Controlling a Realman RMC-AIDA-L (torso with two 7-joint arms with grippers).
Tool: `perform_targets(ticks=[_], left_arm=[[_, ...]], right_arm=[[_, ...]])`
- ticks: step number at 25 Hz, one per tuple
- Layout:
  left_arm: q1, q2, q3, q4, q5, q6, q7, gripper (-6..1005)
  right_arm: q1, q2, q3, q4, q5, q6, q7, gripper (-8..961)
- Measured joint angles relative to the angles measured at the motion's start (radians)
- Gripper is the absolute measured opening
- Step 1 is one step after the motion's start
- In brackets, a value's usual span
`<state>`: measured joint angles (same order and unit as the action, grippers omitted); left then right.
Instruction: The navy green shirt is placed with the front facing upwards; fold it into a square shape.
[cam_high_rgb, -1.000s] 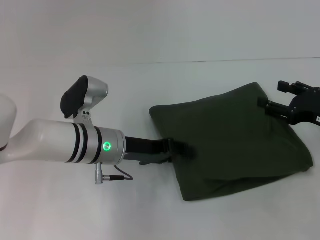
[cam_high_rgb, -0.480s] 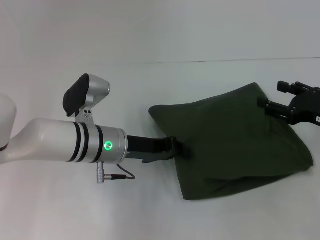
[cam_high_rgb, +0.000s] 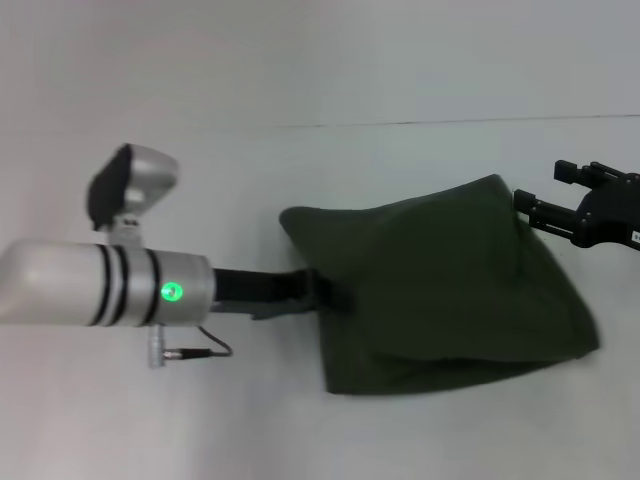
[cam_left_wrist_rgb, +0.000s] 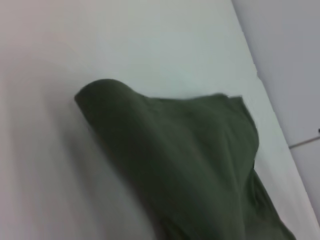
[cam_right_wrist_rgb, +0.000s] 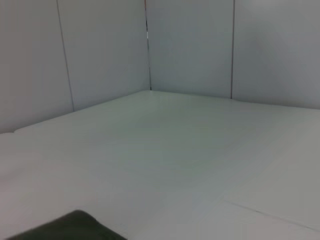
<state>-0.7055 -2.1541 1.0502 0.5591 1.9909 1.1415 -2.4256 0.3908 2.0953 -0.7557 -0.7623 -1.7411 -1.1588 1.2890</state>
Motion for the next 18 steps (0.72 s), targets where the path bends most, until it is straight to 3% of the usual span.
perform_targets(ticks=[5, 13, 18], left_arm=[[0.064, 0.020, -0.047, 0.086, 0.011, 0.044, -0.003, 124], [0.084, 0.043, -0.228, 0.105, 0.167, 0.119, 0.003, 122], [0.098, 0.056, -0.289, 0.143, 0.234, 0.170, 0.005, 126]], right_arm=[[0.003, 0.001, -0.004, 0.007, 0.000, 0.002, 0.000, 791], [0.007, 0.002, -0.005, 0.014, 0.000, 0.001, 0.004, 791], [0.014, 0.002, -0.005, 0.037, 0.000, 0.001, -0.002, 791]])
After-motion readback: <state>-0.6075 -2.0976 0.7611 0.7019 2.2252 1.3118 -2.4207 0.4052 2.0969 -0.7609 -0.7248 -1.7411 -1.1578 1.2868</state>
